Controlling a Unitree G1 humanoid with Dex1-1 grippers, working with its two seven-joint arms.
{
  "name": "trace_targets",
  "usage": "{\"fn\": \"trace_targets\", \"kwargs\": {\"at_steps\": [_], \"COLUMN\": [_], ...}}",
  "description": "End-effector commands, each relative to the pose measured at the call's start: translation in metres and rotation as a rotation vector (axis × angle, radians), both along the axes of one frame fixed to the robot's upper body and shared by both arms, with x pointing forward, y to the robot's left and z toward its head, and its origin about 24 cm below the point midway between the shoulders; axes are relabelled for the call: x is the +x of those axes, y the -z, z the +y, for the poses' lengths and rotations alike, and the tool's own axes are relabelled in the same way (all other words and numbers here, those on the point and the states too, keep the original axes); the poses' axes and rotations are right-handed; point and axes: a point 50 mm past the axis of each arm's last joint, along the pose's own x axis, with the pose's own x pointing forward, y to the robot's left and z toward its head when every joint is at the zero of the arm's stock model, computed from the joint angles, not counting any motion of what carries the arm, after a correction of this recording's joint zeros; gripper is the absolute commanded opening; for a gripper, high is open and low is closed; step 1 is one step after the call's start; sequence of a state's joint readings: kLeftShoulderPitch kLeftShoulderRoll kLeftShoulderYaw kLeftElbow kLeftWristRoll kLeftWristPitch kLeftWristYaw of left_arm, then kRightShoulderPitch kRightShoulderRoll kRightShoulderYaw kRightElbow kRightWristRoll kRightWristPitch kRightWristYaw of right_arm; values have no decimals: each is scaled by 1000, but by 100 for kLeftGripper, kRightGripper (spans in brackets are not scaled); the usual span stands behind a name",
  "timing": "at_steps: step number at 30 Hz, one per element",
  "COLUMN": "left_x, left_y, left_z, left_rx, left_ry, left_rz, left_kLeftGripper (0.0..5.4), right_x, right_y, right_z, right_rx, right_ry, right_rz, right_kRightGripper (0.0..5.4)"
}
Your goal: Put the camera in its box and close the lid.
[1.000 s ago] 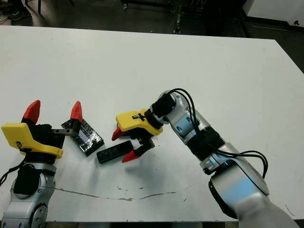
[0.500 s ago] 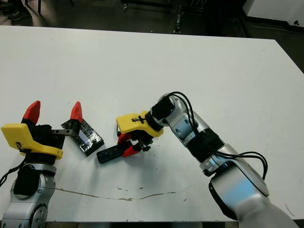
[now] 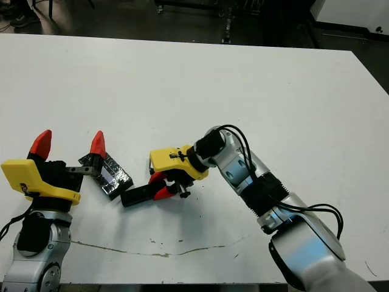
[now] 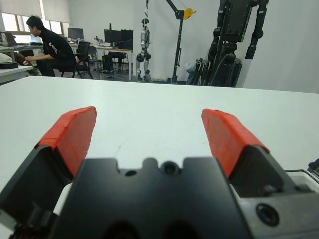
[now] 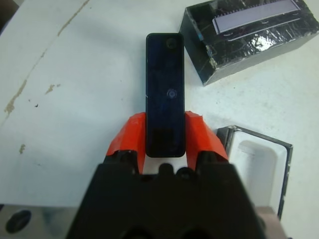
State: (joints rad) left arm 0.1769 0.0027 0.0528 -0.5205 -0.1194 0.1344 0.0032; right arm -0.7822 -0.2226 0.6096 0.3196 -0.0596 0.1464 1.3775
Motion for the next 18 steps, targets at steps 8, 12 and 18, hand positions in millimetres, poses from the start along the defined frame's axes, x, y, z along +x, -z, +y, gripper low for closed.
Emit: {"fn": "trace_targets", "kwargs": {"at_steps": [8, 12, 18], "left_x": [-1, 0, -1], "left_y": [3, 3, 4], "left_z": [1, 0, 0], "left_rx": [2, 3, -12], "left_ry": [1, 2, 2], "left_rz": [21, 25, 24], "left_kLeftGripper": [540, 540, 540], "right_x": [19, 28, 45], "right_y": [-59, -87, -125], "right_z": [-24, -40, -59], "right_rx": [110, 78, 63], "right_ry": [90, 149, 252], "right_rz": [33, 25, -60], "right_kRightGripper": [167, 167, 167]}}
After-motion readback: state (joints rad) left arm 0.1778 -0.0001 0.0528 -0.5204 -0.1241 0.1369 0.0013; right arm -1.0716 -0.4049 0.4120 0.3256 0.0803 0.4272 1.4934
